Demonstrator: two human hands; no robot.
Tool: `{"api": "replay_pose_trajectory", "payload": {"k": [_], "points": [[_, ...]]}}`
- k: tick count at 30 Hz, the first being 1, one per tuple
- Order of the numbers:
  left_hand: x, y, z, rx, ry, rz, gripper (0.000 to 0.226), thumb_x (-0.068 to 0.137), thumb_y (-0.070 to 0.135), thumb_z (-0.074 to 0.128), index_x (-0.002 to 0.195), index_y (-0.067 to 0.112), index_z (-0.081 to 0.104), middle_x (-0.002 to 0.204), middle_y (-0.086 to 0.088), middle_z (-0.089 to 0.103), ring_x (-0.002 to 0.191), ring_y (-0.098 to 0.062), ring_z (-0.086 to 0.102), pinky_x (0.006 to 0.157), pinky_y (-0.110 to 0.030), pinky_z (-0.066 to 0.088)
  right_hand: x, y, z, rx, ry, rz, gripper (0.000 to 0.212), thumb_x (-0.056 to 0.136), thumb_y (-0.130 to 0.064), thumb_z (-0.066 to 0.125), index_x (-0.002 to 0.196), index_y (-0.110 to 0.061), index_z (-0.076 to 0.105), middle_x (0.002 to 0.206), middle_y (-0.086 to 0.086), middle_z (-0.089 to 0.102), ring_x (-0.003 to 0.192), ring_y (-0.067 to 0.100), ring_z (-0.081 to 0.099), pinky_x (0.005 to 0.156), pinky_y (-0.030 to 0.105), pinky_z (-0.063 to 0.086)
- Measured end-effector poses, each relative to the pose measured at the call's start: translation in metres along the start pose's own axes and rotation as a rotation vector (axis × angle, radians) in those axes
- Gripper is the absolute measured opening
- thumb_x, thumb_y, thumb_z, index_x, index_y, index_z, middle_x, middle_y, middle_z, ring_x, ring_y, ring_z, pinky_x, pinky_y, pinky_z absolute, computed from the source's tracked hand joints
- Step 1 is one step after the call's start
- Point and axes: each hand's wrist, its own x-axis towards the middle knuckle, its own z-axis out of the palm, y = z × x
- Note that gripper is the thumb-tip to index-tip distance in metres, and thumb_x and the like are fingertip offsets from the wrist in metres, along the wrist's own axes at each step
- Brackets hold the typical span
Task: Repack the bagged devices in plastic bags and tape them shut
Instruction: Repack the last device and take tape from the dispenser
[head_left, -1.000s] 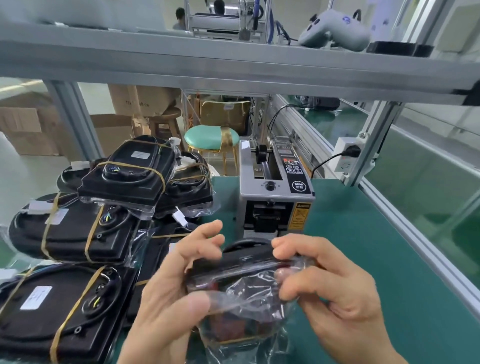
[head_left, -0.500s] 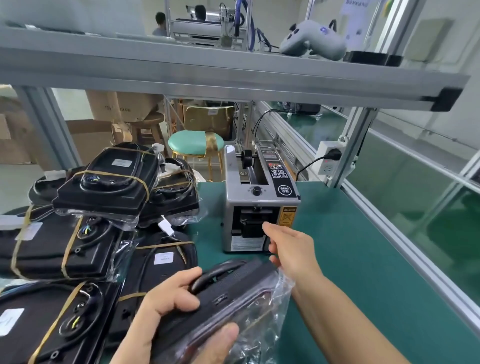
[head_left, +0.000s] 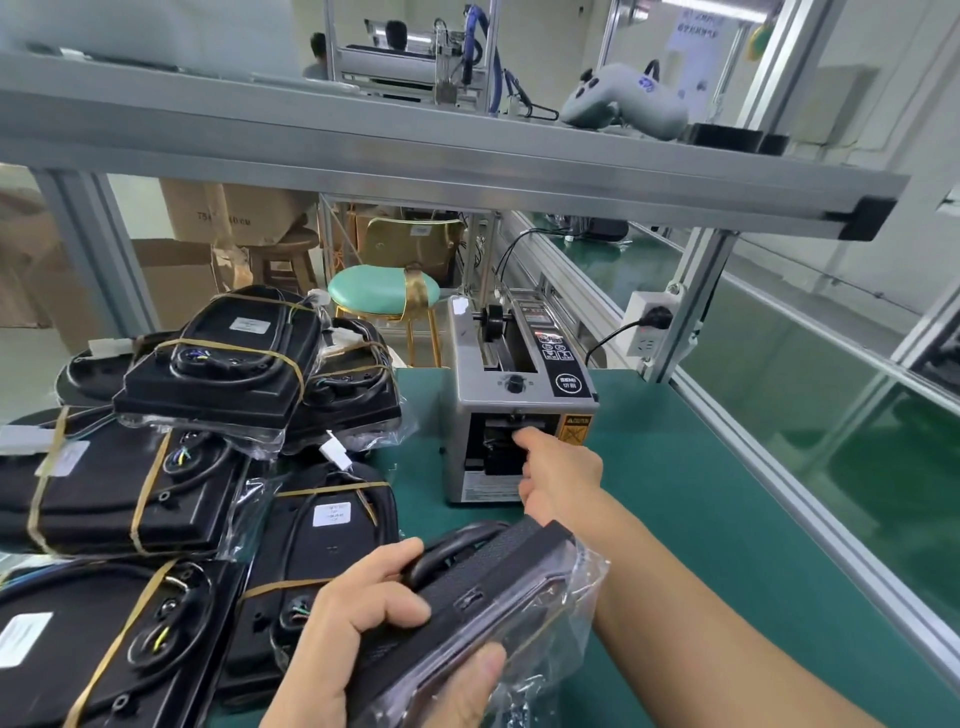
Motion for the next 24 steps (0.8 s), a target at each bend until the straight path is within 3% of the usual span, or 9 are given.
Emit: {"api": "replay_pose_trajectory", "payload": {"k": [3, 5, 7, 10, 13, 15, 17, 20, 24], "points": [[0.005, -0.001, 0.006, -0.003, 0.057, -0.019, 0.051, 0.057, 0.081, 0.063, 0.079, 0.036, 0.058, 0.111, 0.017, 0.062, 0.089, -0.003, 0.065, 0.083, -0.034, 0.049, 0.0, -0.006, -0.015, 0.0, -0.177, 0.041, 0.037, 0.088, -0.005, 0.06, 0.064, -0.018, 0.036, 0.05, -0.004, 0.026, 0.036, 0.007, 0.018, 0.033, 0.016, 0.017], [0.005, -0.002, 0.012, 0.027, 0.085, 0.004, 0.046, 0.055, 0.075, 0.068, 0.072, 0.034, 0.055, 0.111, 0.023, 0.061, 0.087, 0.001, 0.064, 0.082, -0.024, 0.05, -0.002, -0.017, -0.032, 0.052, -0.311, 0.064, 0.035, 0.092, -0.008, 0.057, 0.064, -0.018, 0.037, 0.047, -0.007, 0.025, 0.036, 0.004, 0.019, 0.035, 0.014, 0.018], [0.004, -0.007, 0.017, 0.052, 0.105, 0.062, 0.042, 0.058, 0.067, 0.071, 0.078, 0.035, 0.052, 0.11, 0.02, 0.061, 0.093, 0.0, 0.063, 0.082, -0.022, 0.049, -0.014, -0.03, -0.052, 0.068, -0.443, 0.041, 0.027, 0.09, -0.012, 0.059, 0.069, -0.018, 0.044, 0.049, -0.008, 0.031, 0.039, 0.003, 0.027, 0.038, 0.012, 0.026], [0.001, -0.01, 0.027, 0.134, 0.097, 0.159, 0.034, 0.064, 0.05, 0.071, 0.085, 0.034, 0.049, 0.115, 0.009, 0.059, 0.101, -0.008, 0.061, 0.08, -0.021, 0.049, -0.04, -0.046, -0.078, -0.111, -0.657, -0.145, 0.019, 0.076, -0.023, 0.068, 0.067, -0.022, 0.052, 0.06, -0.007, 0.042, 0.055, 0.006, 0.042, 0.057, 0.019, 0.037], [0.001, -0.005, 0.036, 0.174, 0.143, 0.213, 0.029, 0.067, 0.043, 0.071, 0.083, 0.025, 0.054, 0.114, 0.005, 0.061, 0.098, -0.011, 0.06, 0.078, -0.014, 0.045, -0.07, -0.055, -0.09, -0.381, -0.794, -0.304, 0.009, 0.07, -0.032, 0.074, 0.072, -0.024, 0.069, 0.084, -0.007, 0.062, 0.083, 0.008, 0.056, 0.083, 0.027, 0.037], [0.001, -0.004, 0.041, 0.251, 0.17, 0.257, 0.028, 0.067, 0.04, 0.071, 0.078, 0.018, 0.059, 0.109, 0.001, 0.063, 0.095, -0.019, 0.058, 0.081, -0.018, 0.043, -0.081, -0.055, -0.094, -0.517, -0.823, -0.355, 0.015, 0.067, -0.034, 0.075, 0.076, -0.023, 0.076, 0.107, -0.018, 0.069, 0.104, -0.004, 0.058, 0.096, 0.026, 0.03], [0.0, -0.004, 0.043, 0.319, 0.213, 0.293, 0.028, 0.065, 0.037, 0.074, 0.072, 0.012, 0.062, 0.101, -0.002, 0.062, 0.09, -0.021, 0.055, 0.08, -0.019, 0.042, -0.086, -0.052, -0.095, -0.588, -0.824, -0.377, 0.01, 0.066, -0.033, 0.078, 0.068, -0.024, 0.075, 0.117, -0.024, 0.063, 0.112, -0.018, 0.05, 0.095, 0.022, 0.028], [-0.001, -0.005, 0.046, 0.33, 0.217, 0.297, 0.026, 0.062, 0.025, 0.082, 0.073, 0.009, 0.065, 0.09, -0.001, 0.057, 0.08, -0.023, 0.056, 0.068, -0.025, 0.045, -0.088, -0.046, -0.093, -0.613, -0.817, -0.373, 0.014, 0.063, -0.033, 0.078, 0.064, -0.02, 0.073, 0.116, -0.025, 0.062, 0.113, -0.024, 0.043, 0.087, 0.016, 0.03], [0.0, -0.004, 0.048, 0.304, 0.23, 0.278, 0.025, 0.061, 0.021, 0.08, 0.076, 0.008, 0.065, 0.088, -0.001, 0.054, 0.078, -0.025, 0.056, 0.066, -0.029, 0.045, -0.09, -0.039, -0.091, -0.625, -0.806, -0.336, 0.012, 0.075, -0.019, 0.074, 0.063, -0.019, 0.074, 0.111, -0.026, 0.064, 0.114, -0.024, 0.041, 0.086, 0.014, 0.029]]}}
